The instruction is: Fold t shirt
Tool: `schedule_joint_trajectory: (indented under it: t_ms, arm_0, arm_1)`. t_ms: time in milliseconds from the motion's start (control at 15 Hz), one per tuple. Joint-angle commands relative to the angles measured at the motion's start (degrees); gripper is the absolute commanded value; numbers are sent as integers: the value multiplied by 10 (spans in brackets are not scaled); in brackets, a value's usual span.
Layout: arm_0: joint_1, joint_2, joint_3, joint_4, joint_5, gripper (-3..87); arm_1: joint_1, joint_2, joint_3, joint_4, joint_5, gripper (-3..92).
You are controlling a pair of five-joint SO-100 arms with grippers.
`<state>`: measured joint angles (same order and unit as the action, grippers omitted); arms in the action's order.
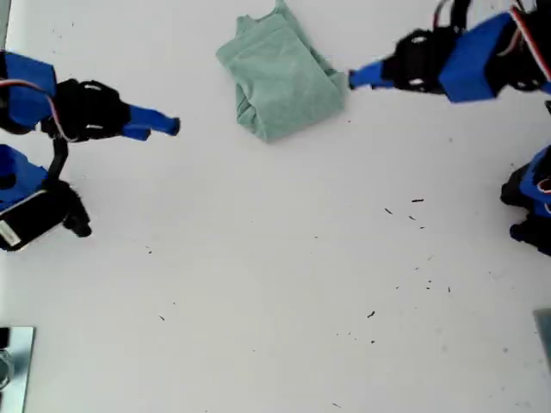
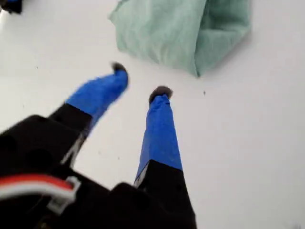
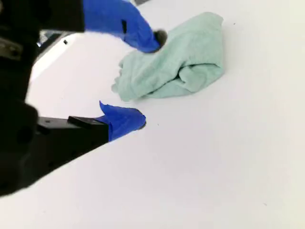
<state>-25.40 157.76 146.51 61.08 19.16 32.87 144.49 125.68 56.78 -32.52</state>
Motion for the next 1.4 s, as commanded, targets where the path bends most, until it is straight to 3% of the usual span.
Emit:
schedule_joint_trajectory:
  t_ms: [0, 133, 267, 533, 600, 733, 800, 1333]
  arm_0:
    - [69, 258, 153, -25, -66, -1]
    - [129, 455, 294, -14, -136, -1]
    - [165, 486, 352, -13, -167, 19]
    - [166, 486, 388, -15, -159, 113]
    - [168, 486, 388, -15, -159, 113]
    - [168, 486, 388, -15, -159, 113]
    - [168, 486, 388, -15, -159, 113]
    - [168, 486, 388, -15, -159, 113]
  arm_1:
    - [-57, 290, 208, 28, 69, 25]
    - [-103, 488, 365, 98, 135, 25]
    - [-134, 562, 448, 197, 197, 24]
    - [-171, 563, 517, 210, 236, 28]
    - [-180, 563, 517, 209, 213, 35]
    - [-174, 563, 517, 209, -48, 37]
    - [-174, 563, 517, 209, -82, 35]
    - [-174, 563, 517, 209, -83, 35]
